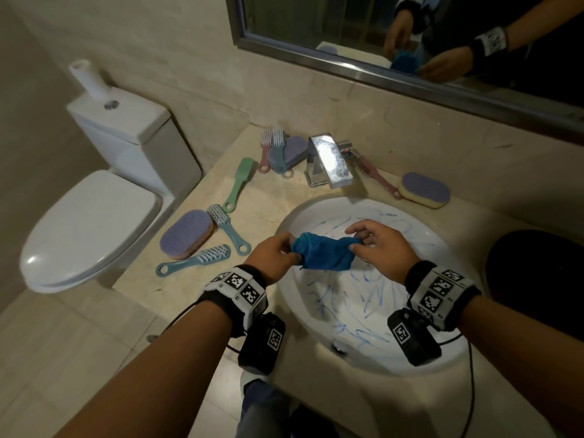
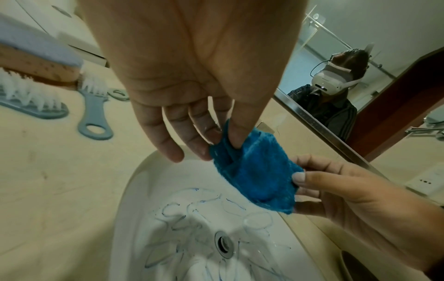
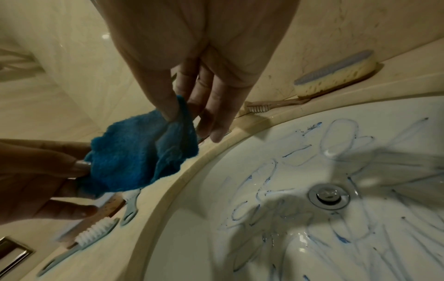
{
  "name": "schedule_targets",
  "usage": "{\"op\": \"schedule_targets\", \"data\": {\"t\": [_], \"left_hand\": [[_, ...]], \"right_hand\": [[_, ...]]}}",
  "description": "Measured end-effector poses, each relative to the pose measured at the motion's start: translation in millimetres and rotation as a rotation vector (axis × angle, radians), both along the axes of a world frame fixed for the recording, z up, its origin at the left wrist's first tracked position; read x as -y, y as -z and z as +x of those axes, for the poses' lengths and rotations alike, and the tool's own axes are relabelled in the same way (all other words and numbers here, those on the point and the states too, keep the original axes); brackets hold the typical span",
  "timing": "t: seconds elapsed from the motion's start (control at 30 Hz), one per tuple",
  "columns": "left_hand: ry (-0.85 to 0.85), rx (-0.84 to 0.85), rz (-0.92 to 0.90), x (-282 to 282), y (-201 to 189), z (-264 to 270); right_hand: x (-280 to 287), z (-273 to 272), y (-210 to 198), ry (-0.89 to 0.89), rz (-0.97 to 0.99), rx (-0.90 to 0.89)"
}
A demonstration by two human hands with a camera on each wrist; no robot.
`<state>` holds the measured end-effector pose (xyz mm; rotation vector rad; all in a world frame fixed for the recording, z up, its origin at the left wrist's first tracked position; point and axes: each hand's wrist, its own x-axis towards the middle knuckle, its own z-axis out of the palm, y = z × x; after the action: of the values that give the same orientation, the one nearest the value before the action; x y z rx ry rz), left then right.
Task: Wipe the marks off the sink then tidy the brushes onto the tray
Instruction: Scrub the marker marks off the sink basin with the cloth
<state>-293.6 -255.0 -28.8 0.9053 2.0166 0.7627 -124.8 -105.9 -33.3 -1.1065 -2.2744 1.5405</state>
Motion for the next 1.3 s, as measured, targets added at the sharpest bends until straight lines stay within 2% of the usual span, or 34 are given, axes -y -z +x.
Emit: {"op": "schedule_targets", "data": {"t": [0.23,0.33,0.4,0.47,0.53,0.6,0.73,0.83,0.97,1.0,1.1,1.2,1.3], "left_hand": [[-0.079,0.266,0.139,-1.7,-0.3,7.2],[-0.134,0.299,0.19,-3.5,1.8,8.5],[-0.153,0.23,0.199,-3.7,5.1,8.1],[-0.154,0.068,0.197,-3.8,7.5,8.7],[-0.145,-0.053,0.206,-4.3,6.2,12.3],[-0.101,-0.1,0.216,-6.3,4.2,16.8],[0.007,-0.093,0.221,-9.4,1.7,22.4],[0.061,-0.046,0.209,-7.5,-1.0,24.7],[-0.042,0.211,0.179,-2.2,-0.5,19.7],[-0.083,0.228,0.184,-1.6,0.2,18.2],[-0.118,0.051,0.171,-1.8,5.8,11.4],[-0.065,0.043,0.072,-3.6,14.9,11.3],[-0.058,0.007,0.036,-4.5,20.4,11.2]], "right_hand": [[4.2,-3.5,8.0,0.019,-0.106,0.07],[9.8,-5.0,9.1,-0.019,-0.088,0.132],[13.0,-5.4,9.5,-0.012,-0.045,0.162],[15.5,-7.1,9.5,0.015,-0.068,0.16],[20.5,-11.7,7.0,0.042,-0.203,0.111],[26.9,-18.2,2.6,0.071,-0.387,0.045],[31.9,-27.1,-0.4,0.12,-0.586,-0.016],[31.7,-29.1,4.9,0.124,-0.562,-0.023],[28.5,-27.6,13.1,0.203,-0.563,-0.088],[26.7,-25.9,15.1,0.193,-0.552,-0.095],[23.8,-23.4,20.3,0.092,-0.502,-0.119],[28.5,-25.1,21.2,0.003,-0.518,-0.173],[32.1,-27.7,30.4,-0.038,-0.541,-0.153]]}}
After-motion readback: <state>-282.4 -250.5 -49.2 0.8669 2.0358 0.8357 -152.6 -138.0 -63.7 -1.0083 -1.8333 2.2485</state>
